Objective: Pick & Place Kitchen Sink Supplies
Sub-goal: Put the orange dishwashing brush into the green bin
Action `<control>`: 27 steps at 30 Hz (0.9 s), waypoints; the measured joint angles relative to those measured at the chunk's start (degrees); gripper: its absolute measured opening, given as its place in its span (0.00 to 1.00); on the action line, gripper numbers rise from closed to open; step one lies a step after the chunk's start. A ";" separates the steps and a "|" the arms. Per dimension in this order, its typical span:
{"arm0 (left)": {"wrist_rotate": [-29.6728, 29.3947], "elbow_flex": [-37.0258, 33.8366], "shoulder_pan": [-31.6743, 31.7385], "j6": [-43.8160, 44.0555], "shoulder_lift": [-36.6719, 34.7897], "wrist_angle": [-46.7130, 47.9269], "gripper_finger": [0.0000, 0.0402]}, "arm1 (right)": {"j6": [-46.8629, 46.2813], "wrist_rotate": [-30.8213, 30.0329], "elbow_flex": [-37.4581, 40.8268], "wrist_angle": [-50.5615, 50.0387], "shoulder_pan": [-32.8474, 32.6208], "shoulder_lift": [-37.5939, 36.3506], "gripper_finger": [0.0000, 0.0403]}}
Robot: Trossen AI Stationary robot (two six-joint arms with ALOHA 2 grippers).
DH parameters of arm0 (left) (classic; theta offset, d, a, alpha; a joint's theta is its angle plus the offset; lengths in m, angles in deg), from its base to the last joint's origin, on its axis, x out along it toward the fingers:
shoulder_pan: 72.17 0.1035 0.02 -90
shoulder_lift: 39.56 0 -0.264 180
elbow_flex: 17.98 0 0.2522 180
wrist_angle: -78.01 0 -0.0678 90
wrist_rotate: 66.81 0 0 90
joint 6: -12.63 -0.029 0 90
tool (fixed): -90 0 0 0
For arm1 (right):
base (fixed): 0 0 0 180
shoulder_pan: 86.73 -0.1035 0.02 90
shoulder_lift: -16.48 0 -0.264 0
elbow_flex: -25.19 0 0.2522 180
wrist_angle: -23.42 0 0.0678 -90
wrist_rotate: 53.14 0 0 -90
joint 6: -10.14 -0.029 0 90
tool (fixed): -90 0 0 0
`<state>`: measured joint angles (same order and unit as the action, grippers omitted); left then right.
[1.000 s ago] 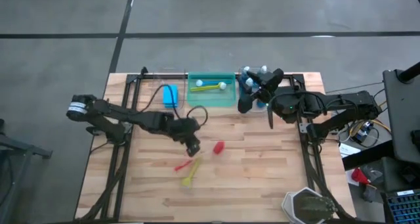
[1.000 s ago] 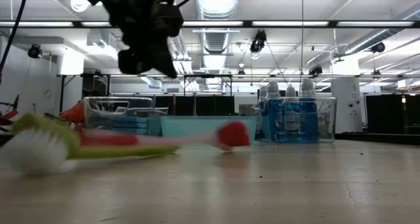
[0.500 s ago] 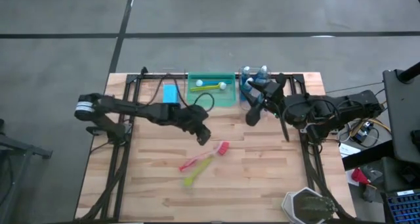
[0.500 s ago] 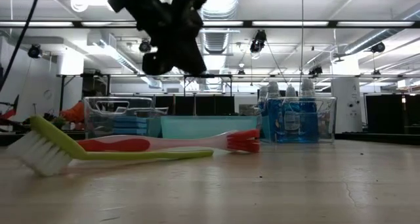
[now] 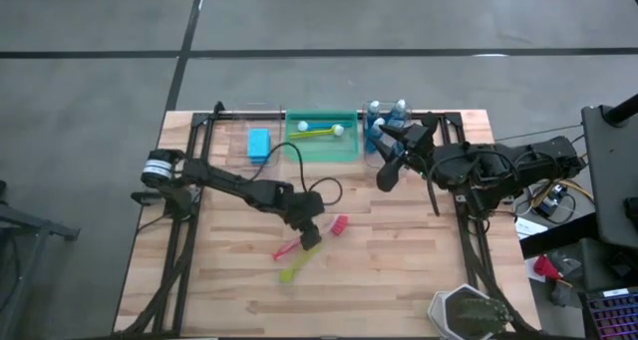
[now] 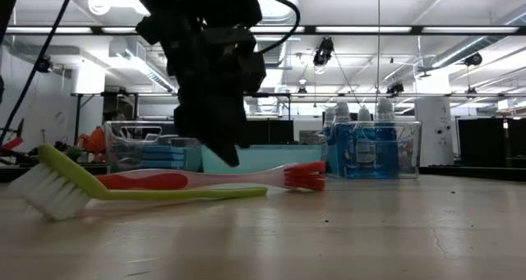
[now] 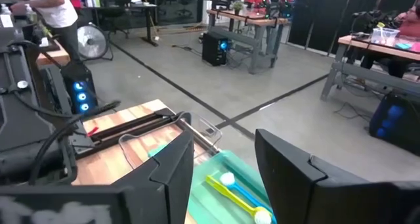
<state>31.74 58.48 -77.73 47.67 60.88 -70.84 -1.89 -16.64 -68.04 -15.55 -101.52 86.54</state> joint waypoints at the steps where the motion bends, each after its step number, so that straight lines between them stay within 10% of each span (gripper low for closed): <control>1: -0.51 0.00 -0.38 0.03 0.58 0.14 0.53 | 0.01 -0.02 0.00 -0.13 0.00 0.02 0.39; 11: -2.73 0.11 -0.80 1.03 5.26 1.63 0.43 | 0.22 -0.02 0.00 -1.37 0.02 0.09 0.35; 19: -1.39 0.00 0.50 1.10 4.52 1.30 0.07 | 0.22 -0.02 0.00 -1.64 0.02 0.13 0.31; 27: 1.03 0.02 3.75 2.07 3.02 1.69 0.08 | 0.22 -0.02 0.09 -1.65 0.02 0.13 0.29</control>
<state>32.77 58.50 -73.98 49.74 63.90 -69.14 -1.67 -16.66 -67.95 -17.20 -101.49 86.67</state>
